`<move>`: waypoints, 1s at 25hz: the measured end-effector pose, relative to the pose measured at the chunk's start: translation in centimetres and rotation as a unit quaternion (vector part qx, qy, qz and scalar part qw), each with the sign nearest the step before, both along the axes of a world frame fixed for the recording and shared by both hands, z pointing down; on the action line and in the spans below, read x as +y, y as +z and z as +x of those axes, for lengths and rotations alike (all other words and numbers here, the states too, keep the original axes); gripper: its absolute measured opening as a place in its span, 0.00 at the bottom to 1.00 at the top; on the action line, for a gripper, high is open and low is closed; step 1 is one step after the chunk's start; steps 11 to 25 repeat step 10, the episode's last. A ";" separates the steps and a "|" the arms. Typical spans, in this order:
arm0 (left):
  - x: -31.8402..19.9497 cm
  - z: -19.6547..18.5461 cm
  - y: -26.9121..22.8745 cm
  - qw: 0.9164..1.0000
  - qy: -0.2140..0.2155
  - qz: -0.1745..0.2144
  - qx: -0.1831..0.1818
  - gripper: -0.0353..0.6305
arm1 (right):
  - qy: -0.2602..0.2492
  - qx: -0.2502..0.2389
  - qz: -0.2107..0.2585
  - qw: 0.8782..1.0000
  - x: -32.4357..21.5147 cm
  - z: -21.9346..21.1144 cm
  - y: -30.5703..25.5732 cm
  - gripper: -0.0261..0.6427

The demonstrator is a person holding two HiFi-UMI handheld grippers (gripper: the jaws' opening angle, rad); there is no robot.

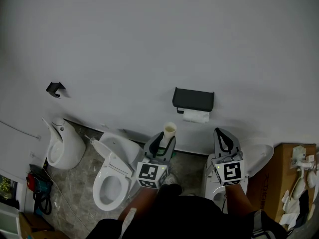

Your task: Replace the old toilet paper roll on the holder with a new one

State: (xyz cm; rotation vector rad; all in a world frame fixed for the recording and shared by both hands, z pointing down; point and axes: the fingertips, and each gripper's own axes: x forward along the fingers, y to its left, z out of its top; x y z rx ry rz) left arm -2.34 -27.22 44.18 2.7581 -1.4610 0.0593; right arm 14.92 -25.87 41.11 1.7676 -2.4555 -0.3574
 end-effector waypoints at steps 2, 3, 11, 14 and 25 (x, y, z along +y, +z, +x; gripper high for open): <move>0.0 0.1 -0.1 1.000 0.000 0.002 0.001 0.31 | -0.001 -0.009 -0.003 1.000 0.1 0.0 0.1 0.04; 0.1 0.1 -0.1 1.000 0.001 0.003 0.002 0.31 | 0.000 -0.010 -0.004 1.000 0.1 0.0 0.1 0.04; 0.0 0.5 -0.2 1.000 0.008 0.005 0.000 0.31 | -0.002 -0.024 -0.015 1.000 -0.3 -0.1 0.1 0.04; 0.0 0.5 -0.2 1.000 0.008 0.005 0.000 0.31 | -0.002 -0.024 -0.015 1.000 -0.3 -0.1 0.1 0.04; 0.0 0.5 -0.2 1.000 0.008 0.005 0.000 0.31 | -0.002 -0.024 -0.015 1.000 -0.3 -0.1 0.1 0.04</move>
